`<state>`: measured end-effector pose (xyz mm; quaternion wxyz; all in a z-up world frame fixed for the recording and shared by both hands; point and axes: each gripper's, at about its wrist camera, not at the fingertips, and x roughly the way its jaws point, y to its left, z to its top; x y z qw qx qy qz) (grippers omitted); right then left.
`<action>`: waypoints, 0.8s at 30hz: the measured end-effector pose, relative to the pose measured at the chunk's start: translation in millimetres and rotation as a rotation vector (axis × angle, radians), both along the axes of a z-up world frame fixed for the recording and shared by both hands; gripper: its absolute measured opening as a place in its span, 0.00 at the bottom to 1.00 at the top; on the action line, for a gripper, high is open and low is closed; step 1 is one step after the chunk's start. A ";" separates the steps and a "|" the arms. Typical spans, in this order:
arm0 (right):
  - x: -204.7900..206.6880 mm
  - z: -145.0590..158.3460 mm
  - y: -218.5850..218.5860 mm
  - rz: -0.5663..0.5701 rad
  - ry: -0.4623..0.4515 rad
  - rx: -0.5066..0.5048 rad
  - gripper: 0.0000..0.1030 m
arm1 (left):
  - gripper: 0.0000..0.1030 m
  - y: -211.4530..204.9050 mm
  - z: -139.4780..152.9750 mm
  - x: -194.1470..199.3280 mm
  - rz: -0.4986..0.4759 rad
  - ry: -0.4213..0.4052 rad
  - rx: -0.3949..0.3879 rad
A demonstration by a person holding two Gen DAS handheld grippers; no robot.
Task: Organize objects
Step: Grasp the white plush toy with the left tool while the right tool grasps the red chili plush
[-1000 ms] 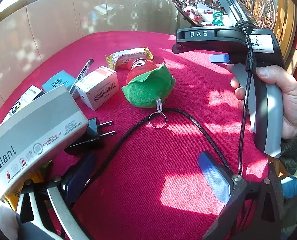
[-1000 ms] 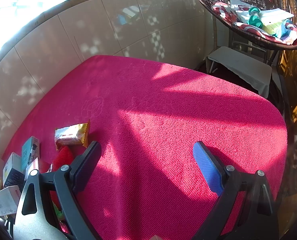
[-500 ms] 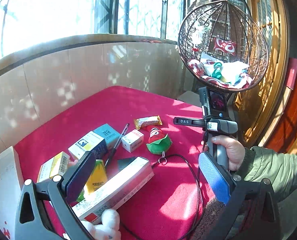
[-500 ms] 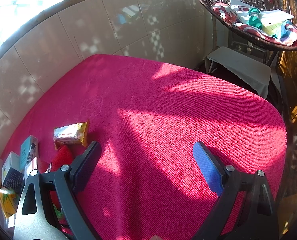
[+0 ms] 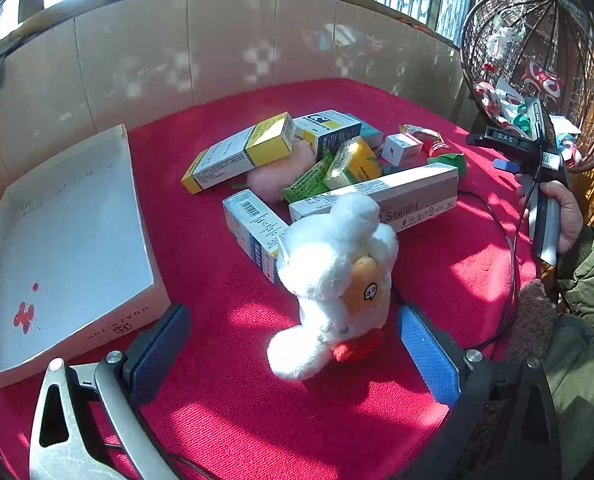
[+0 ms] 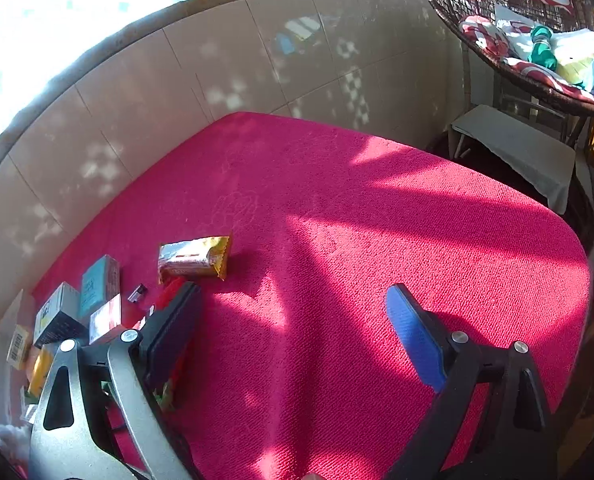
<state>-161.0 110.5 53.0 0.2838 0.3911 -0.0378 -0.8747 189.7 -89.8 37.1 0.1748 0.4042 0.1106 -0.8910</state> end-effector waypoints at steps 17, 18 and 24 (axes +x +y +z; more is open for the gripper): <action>58.0 -14.6 -94.6 0.349 -0.023 0.209 0.55 | 0.54 8.9 -31.3 -31.8 -0.057 -0.102 0.061; 57.1 -16.4 -94.5 0.357 -0.031 0.215 0.52 | 0.53 10.1 -31.1 -30.2 -0.053 -0.099 0.056; 57.2 -9.8 -82.8 0.359 -0.013 0.175 0.43 | 0.47 14.7 -23.9 -22.5 -0.041 -0.068 0.030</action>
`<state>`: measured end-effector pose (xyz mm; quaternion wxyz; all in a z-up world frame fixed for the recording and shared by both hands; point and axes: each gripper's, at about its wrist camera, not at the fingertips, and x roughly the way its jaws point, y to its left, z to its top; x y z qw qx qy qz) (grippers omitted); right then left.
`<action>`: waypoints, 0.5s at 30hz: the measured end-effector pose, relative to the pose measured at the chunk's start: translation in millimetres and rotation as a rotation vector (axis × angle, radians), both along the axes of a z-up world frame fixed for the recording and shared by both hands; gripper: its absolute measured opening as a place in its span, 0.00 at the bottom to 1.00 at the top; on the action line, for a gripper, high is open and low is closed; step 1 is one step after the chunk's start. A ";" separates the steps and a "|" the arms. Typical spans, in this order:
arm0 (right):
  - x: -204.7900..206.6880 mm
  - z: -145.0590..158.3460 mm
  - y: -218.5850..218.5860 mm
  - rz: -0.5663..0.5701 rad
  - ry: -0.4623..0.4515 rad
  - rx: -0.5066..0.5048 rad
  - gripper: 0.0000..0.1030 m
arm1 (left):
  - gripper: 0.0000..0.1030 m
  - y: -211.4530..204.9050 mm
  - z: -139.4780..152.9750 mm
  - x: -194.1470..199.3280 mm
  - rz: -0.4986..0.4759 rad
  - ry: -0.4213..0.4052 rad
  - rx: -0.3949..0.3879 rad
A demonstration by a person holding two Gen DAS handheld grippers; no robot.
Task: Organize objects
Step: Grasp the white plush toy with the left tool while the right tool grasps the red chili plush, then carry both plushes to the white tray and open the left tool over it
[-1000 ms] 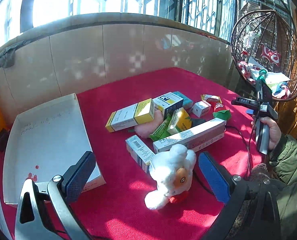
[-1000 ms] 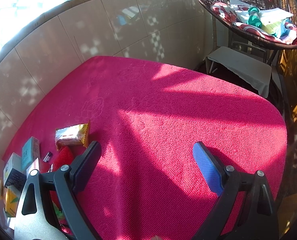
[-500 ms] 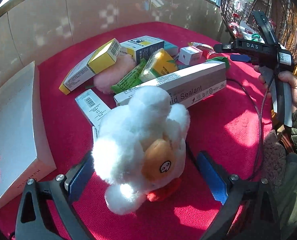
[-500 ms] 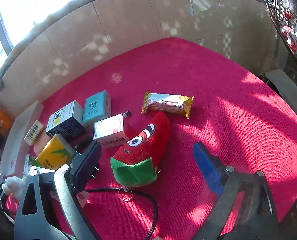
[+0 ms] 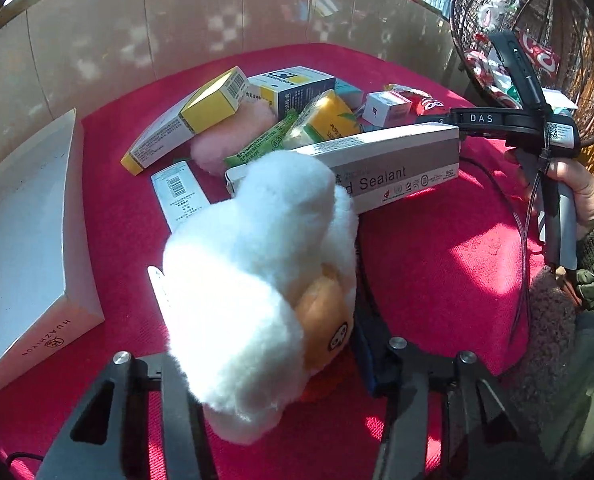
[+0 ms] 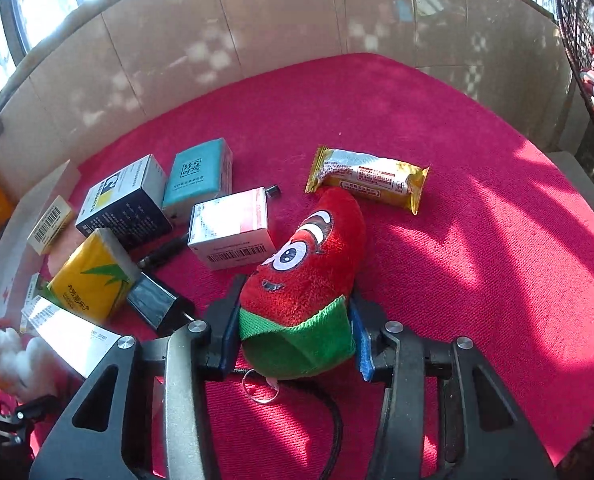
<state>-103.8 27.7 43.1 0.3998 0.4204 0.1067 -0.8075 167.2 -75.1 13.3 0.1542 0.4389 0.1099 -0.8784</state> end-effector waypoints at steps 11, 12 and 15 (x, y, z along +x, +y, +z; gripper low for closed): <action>37.1 42.6 -2.1 0.047 0.251 0.005 0.43 | 0.47 -3.1 26.8 15.2 0.046 0.099 -0.038; 39.8 43.9 -3.0 0.052 0.263 0.011 0.43 | 0.47 -4.0 27.8 16.5 0.049 0.102 -0.039; 46.3 46.8 -6.8 0.057 0.306 0.027 0.43 | 0.47 -6.0 32.3 19.3 0.055 0.120 -0.043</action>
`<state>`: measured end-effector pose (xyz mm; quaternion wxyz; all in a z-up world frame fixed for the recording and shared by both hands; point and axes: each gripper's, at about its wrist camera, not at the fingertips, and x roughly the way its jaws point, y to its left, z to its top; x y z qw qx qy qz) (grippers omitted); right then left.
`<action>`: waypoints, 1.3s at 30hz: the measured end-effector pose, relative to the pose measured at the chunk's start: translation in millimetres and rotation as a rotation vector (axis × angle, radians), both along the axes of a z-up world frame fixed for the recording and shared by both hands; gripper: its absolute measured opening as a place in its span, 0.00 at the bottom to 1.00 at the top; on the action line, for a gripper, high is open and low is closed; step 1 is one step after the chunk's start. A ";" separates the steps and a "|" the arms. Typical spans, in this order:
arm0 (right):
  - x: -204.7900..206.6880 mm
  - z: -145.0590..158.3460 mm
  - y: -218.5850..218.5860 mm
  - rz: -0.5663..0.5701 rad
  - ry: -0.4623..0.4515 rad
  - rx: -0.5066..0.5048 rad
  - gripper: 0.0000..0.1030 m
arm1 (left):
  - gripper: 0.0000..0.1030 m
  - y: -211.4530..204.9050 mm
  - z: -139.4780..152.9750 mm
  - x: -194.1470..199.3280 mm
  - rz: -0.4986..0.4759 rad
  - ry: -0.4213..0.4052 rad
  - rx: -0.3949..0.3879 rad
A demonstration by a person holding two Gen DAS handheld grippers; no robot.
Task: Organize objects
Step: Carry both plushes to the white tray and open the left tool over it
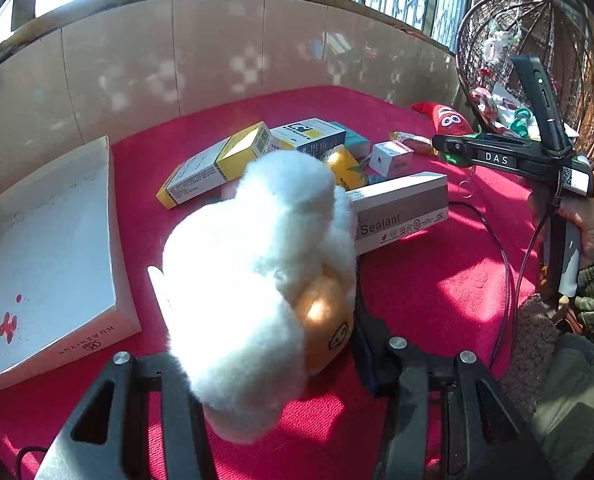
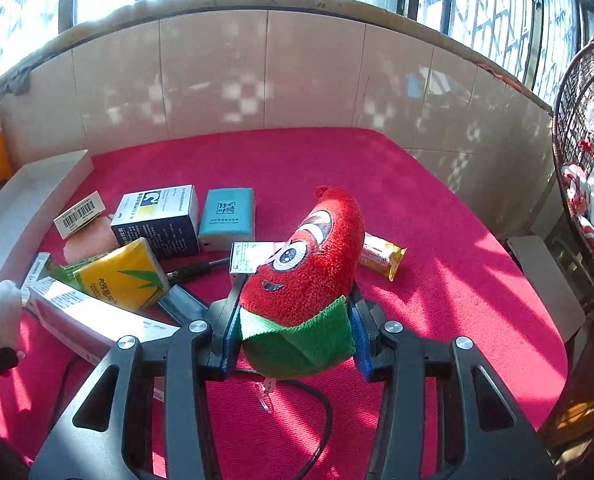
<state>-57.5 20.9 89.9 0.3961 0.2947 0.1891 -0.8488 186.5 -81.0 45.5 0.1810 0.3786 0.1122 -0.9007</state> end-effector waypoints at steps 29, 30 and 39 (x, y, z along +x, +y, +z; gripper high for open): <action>90.1 37.5 -41.6 0.164 0.351 0.096 0.43 | 0.47 -24.2 53.0 72.6 0.200 0.219 -0.070; 93.4 38.3 -46.2 0.195 0.316 0.096 0.43 | 0.47 -27.3 53.5 76.3 0.215 0.226 -0.067; 120.5 41.3 -95.4 0.391 0.047 0.119 0.43 | 0.48 -57.8 53.7 110.0 0.382 0.227 -0.062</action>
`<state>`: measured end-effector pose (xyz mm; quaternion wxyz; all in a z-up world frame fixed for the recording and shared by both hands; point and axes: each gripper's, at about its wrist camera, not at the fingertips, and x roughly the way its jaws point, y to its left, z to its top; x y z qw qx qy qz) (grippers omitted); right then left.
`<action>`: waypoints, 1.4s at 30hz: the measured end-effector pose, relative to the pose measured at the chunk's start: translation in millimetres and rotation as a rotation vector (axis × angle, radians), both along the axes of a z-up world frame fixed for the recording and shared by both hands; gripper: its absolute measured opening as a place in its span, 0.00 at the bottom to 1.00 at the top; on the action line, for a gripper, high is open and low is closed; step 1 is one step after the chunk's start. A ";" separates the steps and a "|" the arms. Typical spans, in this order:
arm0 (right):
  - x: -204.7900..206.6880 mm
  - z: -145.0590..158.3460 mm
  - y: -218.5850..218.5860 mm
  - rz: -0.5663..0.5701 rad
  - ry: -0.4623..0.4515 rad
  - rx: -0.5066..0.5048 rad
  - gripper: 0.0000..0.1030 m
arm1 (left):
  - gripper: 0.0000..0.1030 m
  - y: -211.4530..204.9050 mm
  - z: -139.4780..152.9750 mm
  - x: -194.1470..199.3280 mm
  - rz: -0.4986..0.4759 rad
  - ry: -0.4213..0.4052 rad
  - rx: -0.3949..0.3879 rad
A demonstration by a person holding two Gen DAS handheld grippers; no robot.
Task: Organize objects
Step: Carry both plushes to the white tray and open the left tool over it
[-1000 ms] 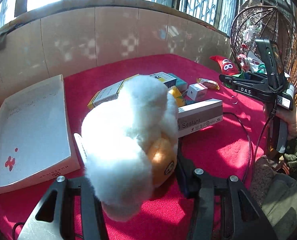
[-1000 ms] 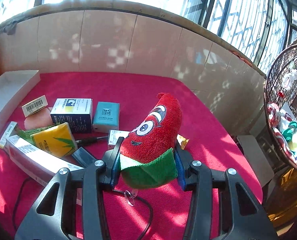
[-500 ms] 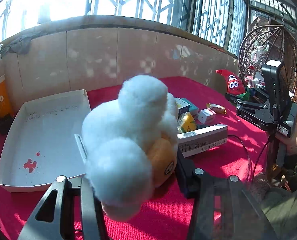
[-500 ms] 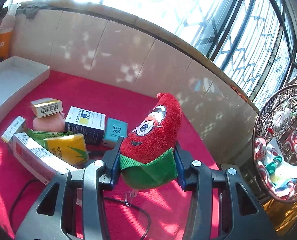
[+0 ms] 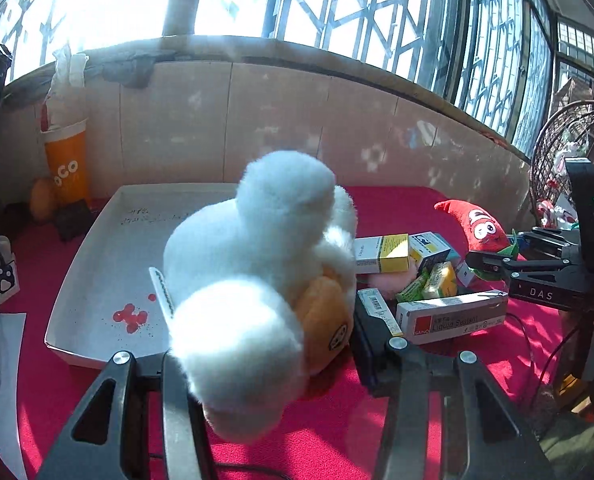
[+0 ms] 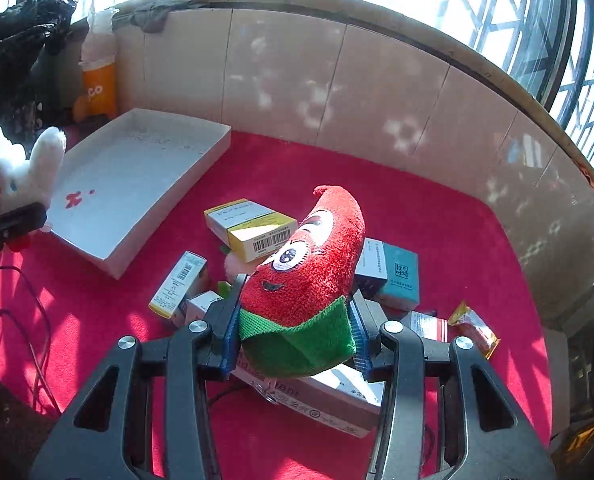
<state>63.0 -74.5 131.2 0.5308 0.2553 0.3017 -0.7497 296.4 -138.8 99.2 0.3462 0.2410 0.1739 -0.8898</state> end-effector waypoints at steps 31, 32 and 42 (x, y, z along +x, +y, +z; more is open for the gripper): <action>102.9 -7.3 -103.0 0.207 0.151 0.116 0.43 | 0.48 -84.1 -14.1 44.2 0.226 -0.079 -0.034; 105.1 -7.8 -106.7 0.210 0.150 0.116 0.43 | 0.48 -87.9 -14.4 43.6 0.230 -0.087 -0.034; 110.9 -8.3 -160.3 0.229 -0.059 0.098 0.43 | 0.48 -128.8 -19.6 28.1 0.282 -0.148 -0.015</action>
